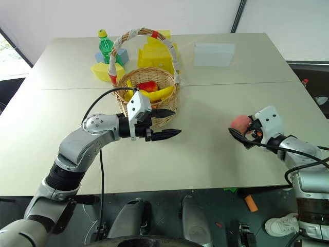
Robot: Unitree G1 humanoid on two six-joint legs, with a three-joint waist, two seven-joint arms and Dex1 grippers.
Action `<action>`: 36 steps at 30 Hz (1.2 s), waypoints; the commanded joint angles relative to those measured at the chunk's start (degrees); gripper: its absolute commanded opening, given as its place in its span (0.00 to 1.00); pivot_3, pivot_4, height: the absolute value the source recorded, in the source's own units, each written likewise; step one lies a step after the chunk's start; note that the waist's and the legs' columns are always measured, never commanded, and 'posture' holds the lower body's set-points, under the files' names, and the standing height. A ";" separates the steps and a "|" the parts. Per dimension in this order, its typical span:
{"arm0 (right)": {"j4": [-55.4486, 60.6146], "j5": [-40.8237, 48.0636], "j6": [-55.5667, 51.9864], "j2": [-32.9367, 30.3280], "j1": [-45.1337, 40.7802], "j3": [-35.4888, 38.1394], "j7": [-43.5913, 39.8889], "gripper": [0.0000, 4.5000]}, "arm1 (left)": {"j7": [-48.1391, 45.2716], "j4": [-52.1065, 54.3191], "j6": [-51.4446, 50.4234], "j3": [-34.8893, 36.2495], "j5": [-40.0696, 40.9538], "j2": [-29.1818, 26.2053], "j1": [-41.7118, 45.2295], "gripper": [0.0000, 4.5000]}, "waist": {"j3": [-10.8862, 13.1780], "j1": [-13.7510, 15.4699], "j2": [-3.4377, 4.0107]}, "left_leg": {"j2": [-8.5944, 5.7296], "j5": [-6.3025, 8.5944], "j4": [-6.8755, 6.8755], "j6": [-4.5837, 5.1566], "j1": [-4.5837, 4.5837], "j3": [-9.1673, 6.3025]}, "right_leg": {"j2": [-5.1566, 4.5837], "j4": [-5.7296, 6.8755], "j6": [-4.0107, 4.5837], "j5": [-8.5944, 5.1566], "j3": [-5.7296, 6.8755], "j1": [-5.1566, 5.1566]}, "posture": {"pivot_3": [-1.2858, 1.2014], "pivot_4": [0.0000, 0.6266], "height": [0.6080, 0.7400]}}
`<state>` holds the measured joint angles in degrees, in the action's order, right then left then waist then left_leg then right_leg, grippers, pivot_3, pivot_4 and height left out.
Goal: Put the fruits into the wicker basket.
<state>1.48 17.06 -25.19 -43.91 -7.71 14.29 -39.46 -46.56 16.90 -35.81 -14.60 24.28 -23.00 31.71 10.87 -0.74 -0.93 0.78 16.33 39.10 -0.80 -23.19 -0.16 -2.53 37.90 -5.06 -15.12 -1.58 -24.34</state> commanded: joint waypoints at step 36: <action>4.90 -3.10 -2.70 26.78 -38.78 -25.66 7.11 0.99 | 3.91 12.77 -5.25 27.91 17.22 -14.19 -18.45 0.75 | -0.02 -0.18 0.05 | 0.05 0.00 -0.02 -0.01 -0.17 -0.12 | -0.25 0.06 0.02 0.00 0.14 -0.19 | 0.52 0.24 1.00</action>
<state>1.56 13.21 -29.48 -16.58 -46.33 -12.84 -30.84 -43.23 27.39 -41.14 12.05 40.11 -37.02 13.53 10.85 -0.92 -0.89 0.83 16.33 39.08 -0.81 -23.36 -0.28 -2.78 37.97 -5.03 -15.12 -1.44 -24.53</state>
